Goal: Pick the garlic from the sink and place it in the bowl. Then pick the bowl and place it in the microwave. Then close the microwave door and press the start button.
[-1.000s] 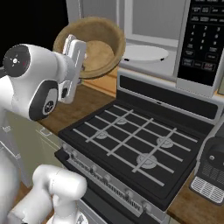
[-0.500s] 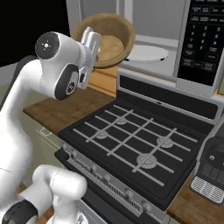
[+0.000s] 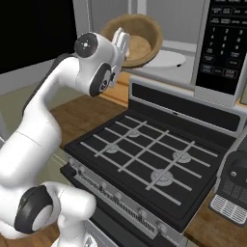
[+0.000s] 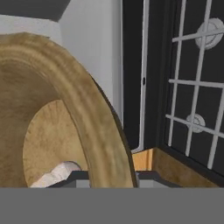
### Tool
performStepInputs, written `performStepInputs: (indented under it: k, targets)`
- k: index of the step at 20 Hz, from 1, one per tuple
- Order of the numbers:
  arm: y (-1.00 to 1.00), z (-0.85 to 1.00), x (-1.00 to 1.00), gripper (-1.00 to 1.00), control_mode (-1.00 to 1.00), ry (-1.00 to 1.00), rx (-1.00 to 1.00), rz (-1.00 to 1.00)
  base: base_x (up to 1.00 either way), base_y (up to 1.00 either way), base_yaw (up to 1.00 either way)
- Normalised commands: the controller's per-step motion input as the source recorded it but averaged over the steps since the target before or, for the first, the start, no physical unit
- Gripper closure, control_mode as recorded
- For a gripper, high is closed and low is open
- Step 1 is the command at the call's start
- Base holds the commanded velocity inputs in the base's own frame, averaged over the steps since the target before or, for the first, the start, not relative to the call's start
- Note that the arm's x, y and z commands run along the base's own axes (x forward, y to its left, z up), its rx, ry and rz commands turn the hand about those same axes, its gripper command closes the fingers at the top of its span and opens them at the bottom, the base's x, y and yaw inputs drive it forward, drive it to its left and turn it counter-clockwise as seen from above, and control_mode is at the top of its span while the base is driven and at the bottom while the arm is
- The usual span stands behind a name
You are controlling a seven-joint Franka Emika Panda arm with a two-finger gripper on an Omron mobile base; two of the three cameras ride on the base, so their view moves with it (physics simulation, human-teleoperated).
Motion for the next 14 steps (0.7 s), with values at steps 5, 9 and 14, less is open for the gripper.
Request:
performStepInputs:
  k: [5, 9, 14]
  targets:
    - [-0.36, 0.00, 0.84, 1.00, -1.00, 0.00, 0.00, 0.00, 0.00, 0.00, 0.00]
    - [-0.34, -0.06, 0.88, 1.00, -1.00, 0.00, 0.00, 0.00, 0.00, 0.00, 0.00]
    - [-0.34, -0.20, 0.75, 1.00, -1.00, 0.00, 0.00, 0.00, 0.00, 0.00, 0.00]
